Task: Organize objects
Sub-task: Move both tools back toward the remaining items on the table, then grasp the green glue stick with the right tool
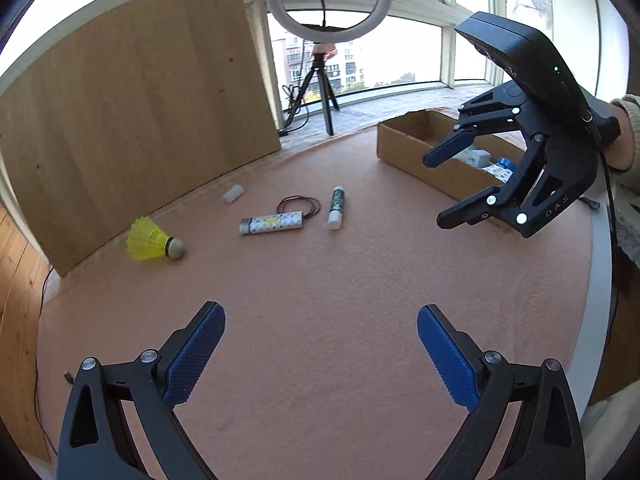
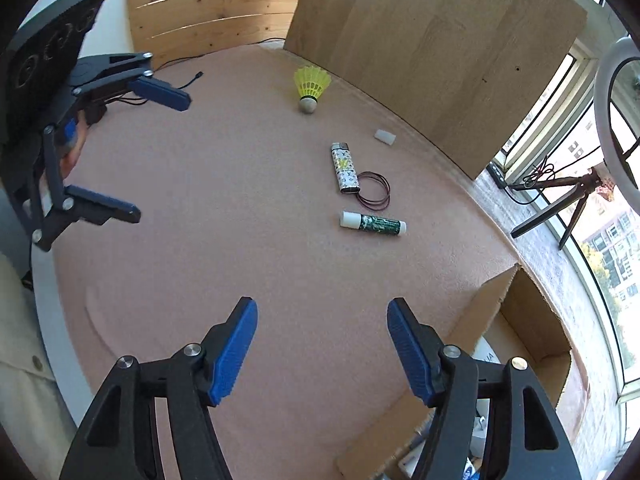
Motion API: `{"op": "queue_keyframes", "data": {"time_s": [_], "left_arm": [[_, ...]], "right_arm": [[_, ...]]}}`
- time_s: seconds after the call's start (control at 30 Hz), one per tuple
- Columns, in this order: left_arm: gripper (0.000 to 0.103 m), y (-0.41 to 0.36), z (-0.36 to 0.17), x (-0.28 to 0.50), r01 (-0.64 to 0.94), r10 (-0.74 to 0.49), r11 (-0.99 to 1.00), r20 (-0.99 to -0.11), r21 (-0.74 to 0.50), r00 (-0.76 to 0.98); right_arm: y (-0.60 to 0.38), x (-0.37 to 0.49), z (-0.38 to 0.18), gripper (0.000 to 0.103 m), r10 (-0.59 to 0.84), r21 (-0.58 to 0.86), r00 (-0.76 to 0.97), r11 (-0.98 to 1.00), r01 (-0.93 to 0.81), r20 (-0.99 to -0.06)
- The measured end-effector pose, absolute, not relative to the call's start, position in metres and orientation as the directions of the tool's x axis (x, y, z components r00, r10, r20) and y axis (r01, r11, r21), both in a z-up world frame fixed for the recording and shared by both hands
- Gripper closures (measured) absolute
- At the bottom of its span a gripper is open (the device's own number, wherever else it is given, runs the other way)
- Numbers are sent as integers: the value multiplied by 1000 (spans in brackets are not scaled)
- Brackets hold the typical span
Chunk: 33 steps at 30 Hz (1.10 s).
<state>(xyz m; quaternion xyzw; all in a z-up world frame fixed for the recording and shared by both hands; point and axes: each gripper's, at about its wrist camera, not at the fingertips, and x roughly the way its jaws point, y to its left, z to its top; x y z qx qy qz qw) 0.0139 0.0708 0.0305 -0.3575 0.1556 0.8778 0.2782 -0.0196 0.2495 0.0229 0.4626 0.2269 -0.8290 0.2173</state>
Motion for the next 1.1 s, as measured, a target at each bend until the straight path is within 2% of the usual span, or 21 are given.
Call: {"op": "queue_keyframes", "data": {"time_s": [0.23, 0.47, 0.53, 0.8, 0.97, 1.03, 1.1], "left_arm": [[2, 21, 18, 21, -453, 263, -889, -733, 69, -627], [2, -7, 11, 26, -399, 279, -917, -743, -18, -609], [2, -7, 8, 28, -402, 277, -915, -748, -14, -603], [2, -6, 0, 32, -389, 265, -921, -757, -16, -597], [2, -1, -3, 35, -382, 262, -924, -759, -18, -597], [2, 2, -5, 36, -384, 260, -923, -759, -15, -597], [2, 6, -6, 36, -392, 263, -920, -757, -10, -598]], "right_arm": [[227, -71, -6, 40, -59, -109, -464, -939, 326, -884], [252, -116, -45, 40, 24, -12, -402, -999, -34, -915], [256, -122, -51, 40, 5, 29, -398, -996, -80, -917], [247, -135, -54, 41, 57, -9, -429, -994, -112, -902], [244, -134, -51, 70, 59, -15, -445, -995, -101, -893], [247, -134, -51, 74, 44, 1, -444, -995, -101, -895], [255, -132, -51, 83, 27, 25, -449, -994, -109, -893]]}}
